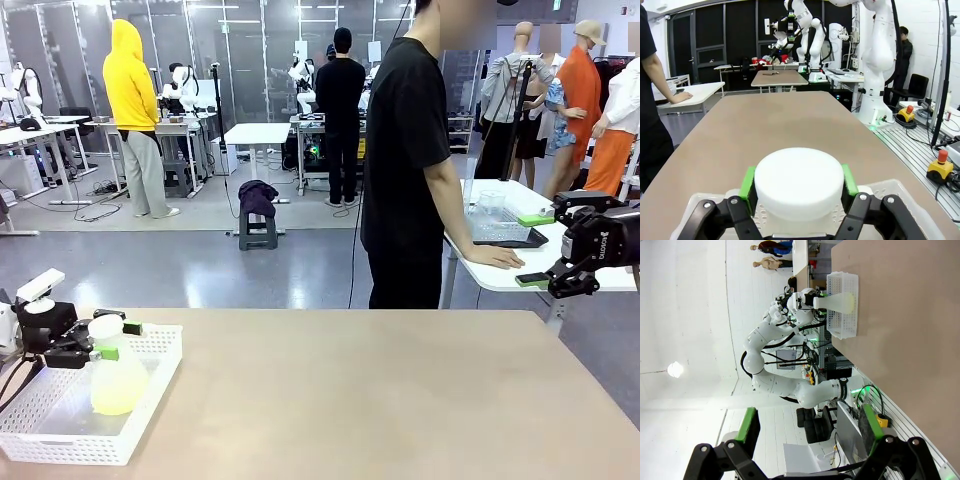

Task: Prepare the solutions needed for the experiment.
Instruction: When the human places the Big flask in the center of the table, pick up the Big flask and place it in the left Organizing basket.

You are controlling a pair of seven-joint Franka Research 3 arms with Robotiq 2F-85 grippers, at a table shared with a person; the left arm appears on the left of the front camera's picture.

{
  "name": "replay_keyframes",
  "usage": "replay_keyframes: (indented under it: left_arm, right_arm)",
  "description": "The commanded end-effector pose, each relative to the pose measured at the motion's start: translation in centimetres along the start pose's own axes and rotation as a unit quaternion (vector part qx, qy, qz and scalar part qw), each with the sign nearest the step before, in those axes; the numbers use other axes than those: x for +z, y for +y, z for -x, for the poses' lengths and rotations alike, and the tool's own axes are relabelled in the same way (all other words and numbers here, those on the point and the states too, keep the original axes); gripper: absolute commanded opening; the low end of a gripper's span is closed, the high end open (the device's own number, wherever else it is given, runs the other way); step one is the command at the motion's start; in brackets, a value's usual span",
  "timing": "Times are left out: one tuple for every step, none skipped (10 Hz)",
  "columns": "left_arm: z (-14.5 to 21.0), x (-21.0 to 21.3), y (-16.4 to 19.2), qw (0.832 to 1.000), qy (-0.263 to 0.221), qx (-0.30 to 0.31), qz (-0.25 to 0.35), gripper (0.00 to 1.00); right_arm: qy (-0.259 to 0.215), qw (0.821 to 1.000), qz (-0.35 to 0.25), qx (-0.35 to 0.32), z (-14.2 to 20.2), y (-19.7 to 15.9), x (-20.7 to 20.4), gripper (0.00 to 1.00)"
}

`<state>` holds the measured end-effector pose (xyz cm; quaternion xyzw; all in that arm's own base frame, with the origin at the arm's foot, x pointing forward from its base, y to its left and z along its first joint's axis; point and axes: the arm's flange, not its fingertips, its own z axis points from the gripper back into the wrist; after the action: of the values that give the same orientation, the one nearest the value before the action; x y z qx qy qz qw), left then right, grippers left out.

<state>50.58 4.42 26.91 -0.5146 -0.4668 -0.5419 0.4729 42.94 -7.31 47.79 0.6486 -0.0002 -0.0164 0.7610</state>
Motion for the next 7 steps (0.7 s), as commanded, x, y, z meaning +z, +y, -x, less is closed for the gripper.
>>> replay_keyframes:
  left_arm:
    - [-0.1,-0.1,0.0,1.000,0.000,-0.002,0.001,0.78]
    - [-0.1,-0.1,0.0,1.000,0.000,-0.002,0.001,0.78]
    - [-0.1,-0.1,0.0,1.000,0.000,-0.002,0.001,0.78]
    - [0.0,0.0,0.0,1.000,0.000,0.000,0.000,0.79]
    - [-0.3,0.8,-0.1,1.000,0.013,-0.006,-0.001,0.79]
    - [-0.3,1.7,-0.4,1.000,0.026,-0.006,-0.005,0.79]
    - [-0.2,2.4,-0.6,1.000,0.030,-0.008,-0.005,0.79]
  right_arm:
    - [0.002,1.000,0.001,0.007,-0.1,0.1,0.1,1.00]
    - [0.002,1.000,0.001,0.007,-0.1,0.1,0.1,1.00]
    - [0.002,1.000,0.001,0.007,-0.1,0.1,0.1,1.00]
    - [0.002,1.000,0.001,0.007,-0.1,0.1,0.1,1.00]
    - [0.002,1.000,0.001,0.007,-0.1,0.1,0.1,1.00]
    - [0.002,1.000,0.001,0.007,-0.1,0.1,0.1,1.00]
    - [0.002,1.000,0.001,0.007,-0.1,0.1,0.1,1.00]
